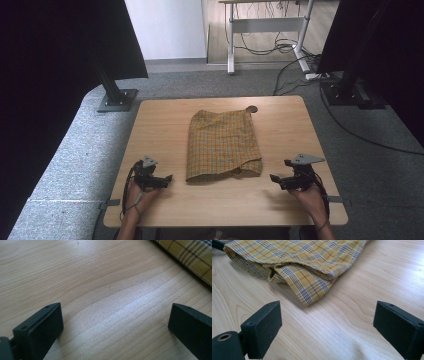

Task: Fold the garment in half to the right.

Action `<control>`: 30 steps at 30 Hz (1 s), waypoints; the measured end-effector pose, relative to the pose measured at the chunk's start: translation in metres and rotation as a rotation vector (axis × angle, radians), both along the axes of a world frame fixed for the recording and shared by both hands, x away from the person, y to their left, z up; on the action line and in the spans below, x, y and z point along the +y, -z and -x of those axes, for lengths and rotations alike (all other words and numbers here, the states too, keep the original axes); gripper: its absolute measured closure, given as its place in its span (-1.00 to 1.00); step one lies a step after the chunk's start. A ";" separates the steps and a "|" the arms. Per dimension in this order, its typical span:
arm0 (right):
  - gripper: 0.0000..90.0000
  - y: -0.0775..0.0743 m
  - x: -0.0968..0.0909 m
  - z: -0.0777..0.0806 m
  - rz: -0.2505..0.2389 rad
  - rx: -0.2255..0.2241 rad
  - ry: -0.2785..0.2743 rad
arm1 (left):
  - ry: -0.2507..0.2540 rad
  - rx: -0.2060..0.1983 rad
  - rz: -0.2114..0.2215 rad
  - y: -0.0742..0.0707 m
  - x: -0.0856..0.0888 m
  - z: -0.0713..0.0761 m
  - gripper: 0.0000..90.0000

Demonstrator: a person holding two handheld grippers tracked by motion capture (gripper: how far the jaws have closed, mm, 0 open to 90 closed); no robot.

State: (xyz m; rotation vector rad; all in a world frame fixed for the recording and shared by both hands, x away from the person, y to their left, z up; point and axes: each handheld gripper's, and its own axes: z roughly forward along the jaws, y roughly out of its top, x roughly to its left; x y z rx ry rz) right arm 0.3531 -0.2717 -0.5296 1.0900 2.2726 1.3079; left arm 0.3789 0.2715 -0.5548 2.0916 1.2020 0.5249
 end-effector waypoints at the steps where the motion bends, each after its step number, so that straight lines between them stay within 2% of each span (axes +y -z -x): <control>1: -0.83 0.000 -0.002 0.001 -0.001 0.000 0.004 | 0.000 0.000 0.000 0.000 0.000 0.000 -1.00; 16: -0.83 0.013 -0.027 0.020 0.003 0.024 0.053 | 0.000 0.000 0.000 0.000 0.000 0.000 -1.00; 21: -0.83 0.022 -0.033 0.025 0.043 0.044 0.073 | 0.000 0.000 0.000 0.000 0.000 0.000 -1.00; 27: -0.84 0.032 -0.037 0.029 0.122 0.071 0.100 | 0.000 0.000 0.000 0.000 0.000 0.000 -1.00; 30: -0.85 0.032 -0.036 0.029 0.164 0.067 0.117 | 0.000 0.000 0.000 0.000 0.000 0.000 -1.00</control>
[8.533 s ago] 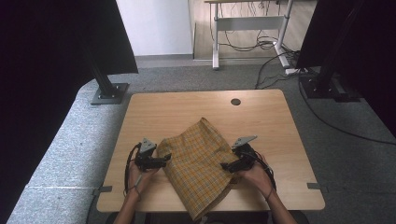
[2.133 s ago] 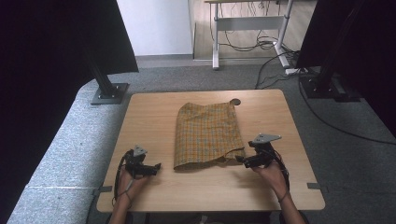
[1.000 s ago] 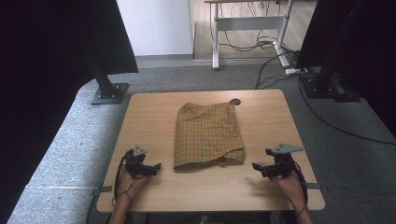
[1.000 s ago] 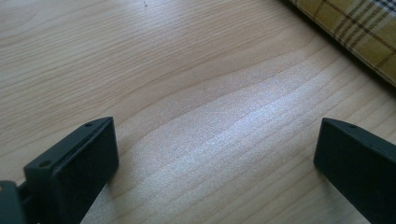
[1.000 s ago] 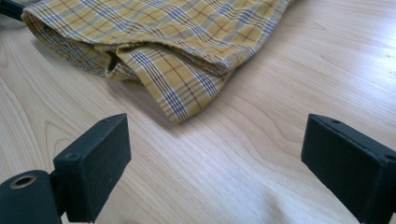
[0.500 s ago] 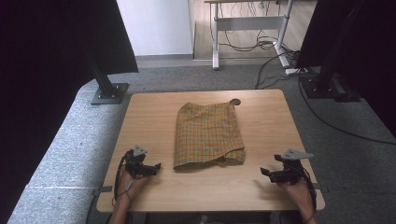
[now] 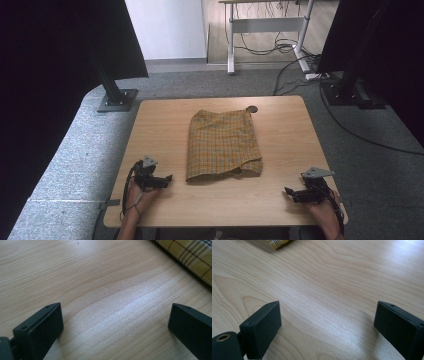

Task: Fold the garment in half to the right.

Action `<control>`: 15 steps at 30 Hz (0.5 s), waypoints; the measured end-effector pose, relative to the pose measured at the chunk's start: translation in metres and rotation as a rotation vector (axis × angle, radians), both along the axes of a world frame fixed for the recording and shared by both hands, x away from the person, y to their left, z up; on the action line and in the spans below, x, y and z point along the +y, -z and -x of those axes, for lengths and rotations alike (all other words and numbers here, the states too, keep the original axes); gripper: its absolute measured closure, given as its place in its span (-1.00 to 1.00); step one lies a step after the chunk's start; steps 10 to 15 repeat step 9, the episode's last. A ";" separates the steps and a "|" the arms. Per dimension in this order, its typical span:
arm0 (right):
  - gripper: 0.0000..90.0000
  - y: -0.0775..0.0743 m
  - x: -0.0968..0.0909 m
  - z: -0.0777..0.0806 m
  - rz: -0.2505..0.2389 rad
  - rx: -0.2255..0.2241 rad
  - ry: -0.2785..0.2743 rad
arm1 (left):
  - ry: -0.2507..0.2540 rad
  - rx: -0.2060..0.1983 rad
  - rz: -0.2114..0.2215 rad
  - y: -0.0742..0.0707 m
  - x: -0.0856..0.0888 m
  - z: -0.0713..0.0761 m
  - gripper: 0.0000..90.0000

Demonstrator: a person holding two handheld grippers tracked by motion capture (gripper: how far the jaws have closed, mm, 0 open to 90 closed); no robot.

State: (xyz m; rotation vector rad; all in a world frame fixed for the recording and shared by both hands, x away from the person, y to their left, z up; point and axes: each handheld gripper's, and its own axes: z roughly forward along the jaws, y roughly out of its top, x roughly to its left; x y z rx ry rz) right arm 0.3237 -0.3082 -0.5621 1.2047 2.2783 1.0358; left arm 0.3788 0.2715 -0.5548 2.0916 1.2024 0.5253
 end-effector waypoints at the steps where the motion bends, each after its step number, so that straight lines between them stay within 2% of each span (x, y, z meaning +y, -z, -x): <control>1: -0.86 0.000 0.000 0.000 0.006 0.004 0.004 | 0.000 0.000 0.000 0.000 0.000 0.000 -1.00; 2: -0.90 0.001 0.001 -0.001 0.018 0.011 0.008 | 0.000 0.000 0.000 0.000 0.000 0.000 -1.00; 15: -0.91 0.001 0.001 -0.001 0.019 0.015 0.016 | 0.000 0.000 0.000 0.000 0.000 0.000 -1.00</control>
